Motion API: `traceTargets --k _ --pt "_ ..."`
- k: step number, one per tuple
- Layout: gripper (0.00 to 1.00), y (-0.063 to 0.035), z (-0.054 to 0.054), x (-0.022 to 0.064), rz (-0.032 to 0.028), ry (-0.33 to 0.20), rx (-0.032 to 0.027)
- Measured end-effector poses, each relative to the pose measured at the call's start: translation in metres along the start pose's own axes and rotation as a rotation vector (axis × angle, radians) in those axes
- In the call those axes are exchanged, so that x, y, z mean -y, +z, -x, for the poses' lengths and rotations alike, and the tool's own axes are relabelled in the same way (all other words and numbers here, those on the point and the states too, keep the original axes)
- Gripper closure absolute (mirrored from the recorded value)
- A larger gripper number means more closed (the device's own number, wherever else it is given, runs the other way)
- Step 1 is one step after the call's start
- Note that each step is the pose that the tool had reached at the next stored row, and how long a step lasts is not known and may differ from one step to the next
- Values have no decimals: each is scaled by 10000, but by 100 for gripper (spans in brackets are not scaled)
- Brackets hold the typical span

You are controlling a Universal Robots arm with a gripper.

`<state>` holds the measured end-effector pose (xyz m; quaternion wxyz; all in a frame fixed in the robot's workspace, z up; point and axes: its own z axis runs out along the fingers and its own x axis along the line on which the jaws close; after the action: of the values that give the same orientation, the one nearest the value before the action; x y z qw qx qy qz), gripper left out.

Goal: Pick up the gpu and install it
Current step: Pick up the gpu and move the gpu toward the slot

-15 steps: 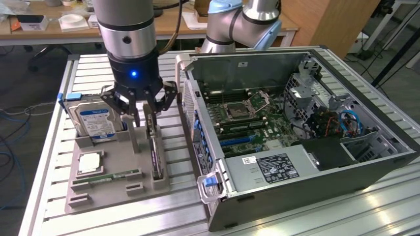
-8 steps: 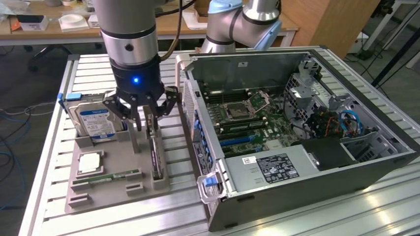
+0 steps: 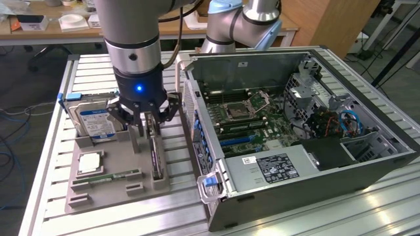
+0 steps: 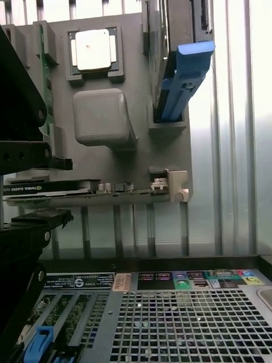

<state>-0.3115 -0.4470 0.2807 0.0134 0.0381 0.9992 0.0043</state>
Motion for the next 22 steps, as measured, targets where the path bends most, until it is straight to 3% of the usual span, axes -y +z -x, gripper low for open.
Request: traceTargets --k 17,22 --pt "59 22 5 16 -29 1 0" --pt "59 32 68 25 -28 1 -7"
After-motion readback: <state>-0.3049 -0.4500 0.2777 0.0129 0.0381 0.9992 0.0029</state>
